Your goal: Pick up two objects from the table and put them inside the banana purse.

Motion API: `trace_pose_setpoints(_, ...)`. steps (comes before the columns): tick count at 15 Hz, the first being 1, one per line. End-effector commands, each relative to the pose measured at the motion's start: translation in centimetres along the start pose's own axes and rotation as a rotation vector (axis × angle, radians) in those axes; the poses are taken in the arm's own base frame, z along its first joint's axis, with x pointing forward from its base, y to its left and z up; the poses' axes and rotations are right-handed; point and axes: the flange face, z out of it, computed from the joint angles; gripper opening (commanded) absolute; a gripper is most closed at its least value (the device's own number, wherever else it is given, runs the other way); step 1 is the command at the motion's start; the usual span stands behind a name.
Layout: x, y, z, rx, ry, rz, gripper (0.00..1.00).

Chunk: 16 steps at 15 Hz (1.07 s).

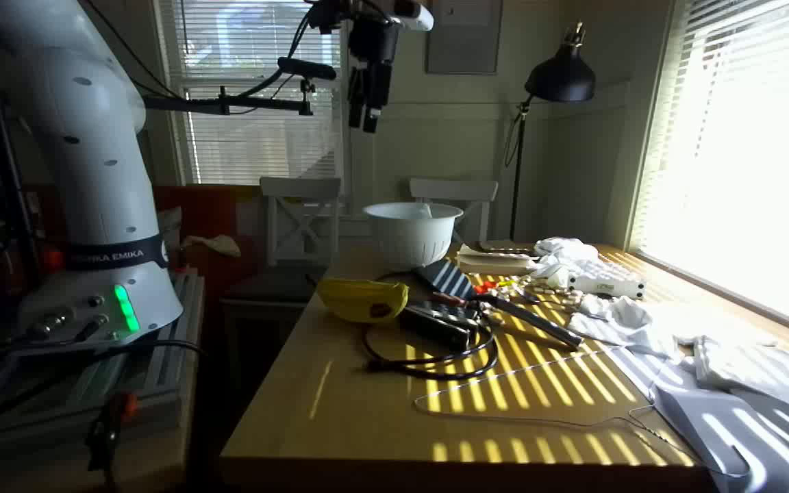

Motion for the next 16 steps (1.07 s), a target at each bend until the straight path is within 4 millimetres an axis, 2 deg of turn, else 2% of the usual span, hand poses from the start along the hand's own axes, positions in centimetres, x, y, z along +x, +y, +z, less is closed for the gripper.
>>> trace_pose_setpoints(1,0.0,0.0,0.0,0.000,-0.001,0.000,1.00)
trace_pose_setpoints(12,0.0,0.0,0.1,0.001,0.005,0.004,1.00)
trace_pose_setpoints(16,-0.4,0.3,1.1,0.020,0.060,0.095,1.00)
